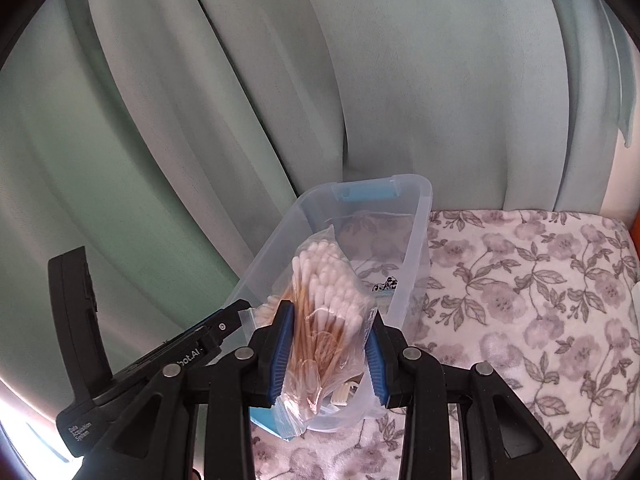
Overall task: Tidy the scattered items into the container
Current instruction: 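Open both grippers to drop the ear-drop box and swab bag into the box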
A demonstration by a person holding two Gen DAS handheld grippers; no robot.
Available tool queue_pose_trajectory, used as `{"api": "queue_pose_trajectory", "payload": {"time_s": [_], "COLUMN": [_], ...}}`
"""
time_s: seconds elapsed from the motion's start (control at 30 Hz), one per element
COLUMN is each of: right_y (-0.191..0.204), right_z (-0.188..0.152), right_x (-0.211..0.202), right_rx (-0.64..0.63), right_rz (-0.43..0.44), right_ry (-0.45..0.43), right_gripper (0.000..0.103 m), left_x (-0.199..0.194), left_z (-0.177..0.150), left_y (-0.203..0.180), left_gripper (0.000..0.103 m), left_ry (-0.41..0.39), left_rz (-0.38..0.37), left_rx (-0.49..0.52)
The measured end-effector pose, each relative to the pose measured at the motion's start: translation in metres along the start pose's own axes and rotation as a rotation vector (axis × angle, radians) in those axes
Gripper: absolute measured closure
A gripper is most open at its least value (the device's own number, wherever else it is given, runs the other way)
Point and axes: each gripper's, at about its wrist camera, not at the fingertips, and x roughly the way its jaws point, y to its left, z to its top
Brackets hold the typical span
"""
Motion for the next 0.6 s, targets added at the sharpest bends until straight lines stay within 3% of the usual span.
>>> {"api": "queue_pose_trajectory", "payload": {"time_s": [0.6], "right_y": [0.004], "right_z": [0.007], "right_x": [0.035], "right_rx": [-0.037], "right_rz": [-0.004], "right_ry": [0.078], "right_gripper": [0.064], "left_x": [0.004], "left_z": [0.004], "left_y": [0.006], "left_gripper": [0.068], "left_ry": [0.030], "left_rz": [0.039], "left_rx": [-0.015]}}
